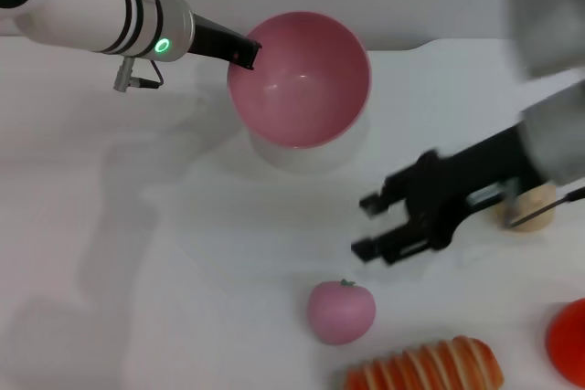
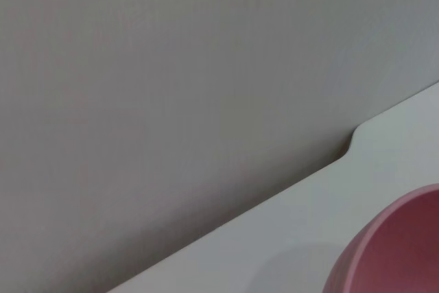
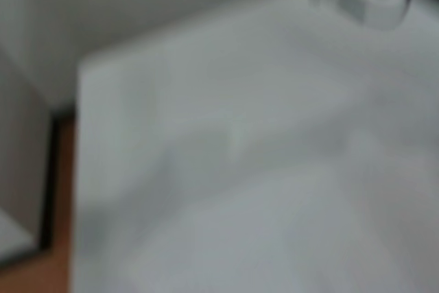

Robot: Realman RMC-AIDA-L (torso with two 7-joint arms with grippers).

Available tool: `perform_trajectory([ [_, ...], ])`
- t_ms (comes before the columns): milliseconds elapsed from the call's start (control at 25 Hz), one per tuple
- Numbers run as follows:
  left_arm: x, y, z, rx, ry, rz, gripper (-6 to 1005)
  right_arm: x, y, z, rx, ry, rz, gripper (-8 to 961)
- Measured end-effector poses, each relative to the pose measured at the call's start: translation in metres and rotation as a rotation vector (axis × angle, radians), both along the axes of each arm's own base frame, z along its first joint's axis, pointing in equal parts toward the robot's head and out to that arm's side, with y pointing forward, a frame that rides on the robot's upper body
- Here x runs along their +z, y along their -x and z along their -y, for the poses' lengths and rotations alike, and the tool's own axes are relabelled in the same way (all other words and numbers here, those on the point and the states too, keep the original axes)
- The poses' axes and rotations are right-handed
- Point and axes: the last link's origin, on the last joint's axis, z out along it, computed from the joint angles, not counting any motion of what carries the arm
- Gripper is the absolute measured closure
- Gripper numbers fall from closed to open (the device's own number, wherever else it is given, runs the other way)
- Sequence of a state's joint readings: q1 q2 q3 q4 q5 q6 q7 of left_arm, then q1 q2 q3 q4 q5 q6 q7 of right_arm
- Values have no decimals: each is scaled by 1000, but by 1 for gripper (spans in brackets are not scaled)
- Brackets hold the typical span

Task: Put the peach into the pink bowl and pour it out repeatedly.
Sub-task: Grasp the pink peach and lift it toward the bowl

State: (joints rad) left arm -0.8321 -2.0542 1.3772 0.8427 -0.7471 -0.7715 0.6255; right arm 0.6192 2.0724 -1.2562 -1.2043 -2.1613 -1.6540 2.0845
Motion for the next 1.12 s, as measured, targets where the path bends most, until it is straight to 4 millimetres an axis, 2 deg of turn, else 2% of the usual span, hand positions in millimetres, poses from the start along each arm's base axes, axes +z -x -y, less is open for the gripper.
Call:
perform_trajectory([
  [120,0,1,0,3,1,0,952,-30,-3,-1,1,58,106,325],
  [320,0,1,1,3,1,2,952,-62,-10,4,21,110,198,329],
  [800,-2,-4,1,-10,1,5,952,-76,-16,6,30,111,234,338],
  [1080,-2,-5,1,-13,-2,9,952,-78,-18,3,31,86,232,344],
  [1120,-2,-5,1,-13,-2,9,952,-78,-18,2,31,84,231,387],
])
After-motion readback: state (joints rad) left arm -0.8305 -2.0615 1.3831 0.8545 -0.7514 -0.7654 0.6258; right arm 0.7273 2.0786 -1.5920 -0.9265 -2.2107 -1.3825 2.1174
